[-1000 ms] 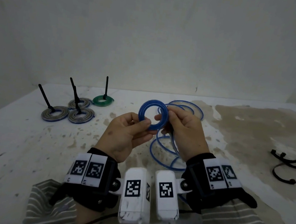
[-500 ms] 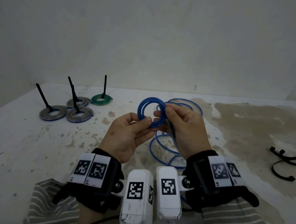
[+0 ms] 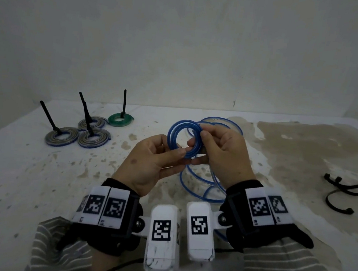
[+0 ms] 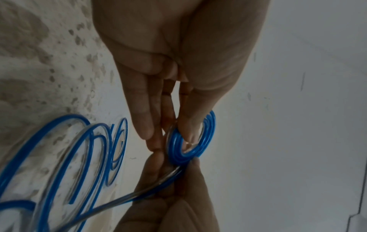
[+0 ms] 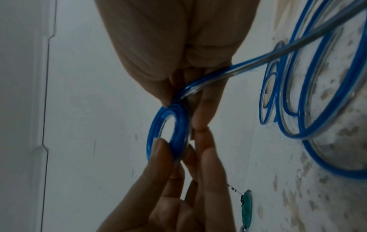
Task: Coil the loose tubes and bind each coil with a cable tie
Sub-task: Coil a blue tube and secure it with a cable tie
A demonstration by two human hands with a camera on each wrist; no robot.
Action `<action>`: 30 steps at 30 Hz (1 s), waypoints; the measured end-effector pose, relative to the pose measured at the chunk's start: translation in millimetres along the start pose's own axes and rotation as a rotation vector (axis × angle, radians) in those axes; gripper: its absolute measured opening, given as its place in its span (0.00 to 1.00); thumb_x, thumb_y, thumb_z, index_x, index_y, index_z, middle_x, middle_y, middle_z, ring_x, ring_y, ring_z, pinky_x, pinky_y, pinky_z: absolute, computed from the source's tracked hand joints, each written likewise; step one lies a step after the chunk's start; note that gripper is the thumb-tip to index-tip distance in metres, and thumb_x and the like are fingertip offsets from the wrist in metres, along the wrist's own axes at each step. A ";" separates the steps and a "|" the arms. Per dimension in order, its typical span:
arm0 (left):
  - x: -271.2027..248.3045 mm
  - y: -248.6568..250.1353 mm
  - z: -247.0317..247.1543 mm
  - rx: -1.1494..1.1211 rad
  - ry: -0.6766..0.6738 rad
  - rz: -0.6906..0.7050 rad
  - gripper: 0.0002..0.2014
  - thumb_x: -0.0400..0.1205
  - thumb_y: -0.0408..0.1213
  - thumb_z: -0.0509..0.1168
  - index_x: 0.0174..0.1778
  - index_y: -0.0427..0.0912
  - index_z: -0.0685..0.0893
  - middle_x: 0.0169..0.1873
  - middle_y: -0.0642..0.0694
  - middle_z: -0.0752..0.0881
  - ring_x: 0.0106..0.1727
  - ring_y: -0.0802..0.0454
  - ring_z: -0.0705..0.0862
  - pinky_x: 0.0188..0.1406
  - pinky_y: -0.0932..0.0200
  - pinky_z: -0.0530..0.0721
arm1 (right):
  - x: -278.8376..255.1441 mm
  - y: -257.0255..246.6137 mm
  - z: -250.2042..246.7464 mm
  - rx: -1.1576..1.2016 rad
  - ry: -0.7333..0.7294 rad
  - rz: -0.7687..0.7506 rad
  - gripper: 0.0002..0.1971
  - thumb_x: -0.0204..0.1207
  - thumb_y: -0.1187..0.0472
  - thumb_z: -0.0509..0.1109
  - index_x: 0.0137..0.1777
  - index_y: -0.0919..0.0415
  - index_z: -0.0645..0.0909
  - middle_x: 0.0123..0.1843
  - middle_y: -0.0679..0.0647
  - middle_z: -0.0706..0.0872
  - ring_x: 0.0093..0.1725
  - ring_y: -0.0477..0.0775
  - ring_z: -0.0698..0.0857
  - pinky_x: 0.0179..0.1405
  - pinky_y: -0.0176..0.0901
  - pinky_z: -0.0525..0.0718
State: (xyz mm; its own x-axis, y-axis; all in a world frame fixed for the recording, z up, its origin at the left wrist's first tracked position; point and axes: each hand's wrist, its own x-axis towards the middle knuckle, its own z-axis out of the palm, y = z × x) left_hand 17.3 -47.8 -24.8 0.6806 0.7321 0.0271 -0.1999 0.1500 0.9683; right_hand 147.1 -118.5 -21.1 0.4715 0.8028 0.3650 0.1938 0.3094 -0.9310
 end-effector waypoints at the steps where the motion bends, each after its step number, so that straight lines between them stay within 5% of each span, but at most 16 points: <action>1: -0.4 0.9 -0.2 -0.018 -0.018 -0.008 0.03 0.73 0.28 0.66 0.40 0.37 0.79 0.38 0.43 0.90 0.42 0.48 0.90 0.35 0.63 0.87 | -0.2 -0.3 -0.3 -0.013 0.004 -0.010 0.09 0.82 0.69 0.58 0.51 0.64 0.81 0.34 0.54 0.87 0.33 0.53 0.88 0.30 0.48 0.89; 5: -0.3 2.1 -1.5 -0.101 -0.017 -0.008 0.10 0.64 0.33 0.68 0.40 0.37 0.79 0.35 0.43 0.90 0.38 0.50 0.90 0.34 0.63 0.88 | 1.7 -0.5 -0.3 0.045 -0.004 -0.020 0.09 0.81 0.69 0.59 0.47 0.61 0.81 0.32 0.51 0.87 0.32 0.50 0.87 0.29 0.44 0.87; 11: 1.3 -0.2 -0.6 -0.096 0.018 0.006 0.13 0.64 0.33 0.69 0.43 0.37 0.81 0.34 0.45 0.90 0.36 0.52 0.90 0.35 0.63 0.88 | 2.3 3.2 -0.6 0.164 -0.103 0.070 0.10 0.81 0.68 0.59 0.49 0.61 0.82 0.37 0.51 0.90 0.38 0.50 0.88 0.41 0.43 0.88; 15: 1.2 0.9 -1.6 0.046 0.050 -0.010 0.04 0.73 0.27 0.68 0.42 0.37 0.81 0.37 0.43 0.89 0.39 0.51 0.90 0.38 0.62 0.88 | 2.0 0.5 -3.8 0.161 -0.113 0.046 0.11 0.80 0.69 0.61 0.47 0.60 0.84 0.34 0.51 0.88 0.40 0.54 0.86 0.52 0.58 0.83; 18: -2.4 7.1 -3.5 0.294 0.087 0.111 0.09 0.74 0.27 0.69 0.47 0.43 0.83 0.43 0.45 0.87 0.42 0.52 0.88 0.38 0.61 0.87 | -0.7 -0.9 -4.0 0.038 -0.164 0.010 0.09 0.78 0.68 0.64 0.45 0.57 0.85 0.33 0.50 0.87 0.40 0.53 0.85 0.54 0.63 0.82; 21: -6.5 19.7 -8.7 0.443 0.114 0.312 0.13 0.74 0.30 0.70 0.53 0.47 0.85 0.37 0.50 0.88 0.37 0.57 0.87 0.36 0.65 0.85 | -3.7 -4.3 -2.3 -0.123 -0.231 -0.030 0.10 0.78 0.70 0.64 0.50 0.58 0.86 0.33 0.49 0.86 0.37 0.45 0.85 0.43 0.46 0.84; 24: -9.9 30.0 -13.8 0.687 0.129 0.369 0.08 0.73 0.34 0.72 0.46 0.49 0.88 0.32 0.50 0.90 0.36 0.53 0.88 0.35 0.64 0.86 | -4.2 -6.6 -1.9 -0.155 -0.274 -0.053 0.11 0.77 0.72 0.64 0.55 0.62 0.84 0.33 0.51 0.86 0.33 0.38 0.83 0.35 0.27 0.80; 30: -13.9 35.8 -7.9 0.903 0.015 0.303 0.09 0.73 0.34 0.73 0.35 0.56 0.88 0.29 0.45 0.89 0.31 0.51 0.87 0.34 0.59 0.88 | -1.1 -4.1 -1.2 -0.317 -0.283 -0.152 0.10 0.77 0.69 0.67 0.52 0.61 0.87 0.36 0.46 0.88 0.38 0.37 0.85 0.45 0.31 0.83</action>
State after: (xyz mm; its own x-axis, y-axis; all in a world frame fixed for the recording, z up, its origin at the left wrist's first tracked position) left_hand -4.9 -47.4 7.4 0.6785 0.6652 0.3116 0.2578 -0.6129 0.7470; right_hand 146.9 -121.3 -17.7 0.1718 0.8820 0.4388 0.5171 0.2984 -0.8022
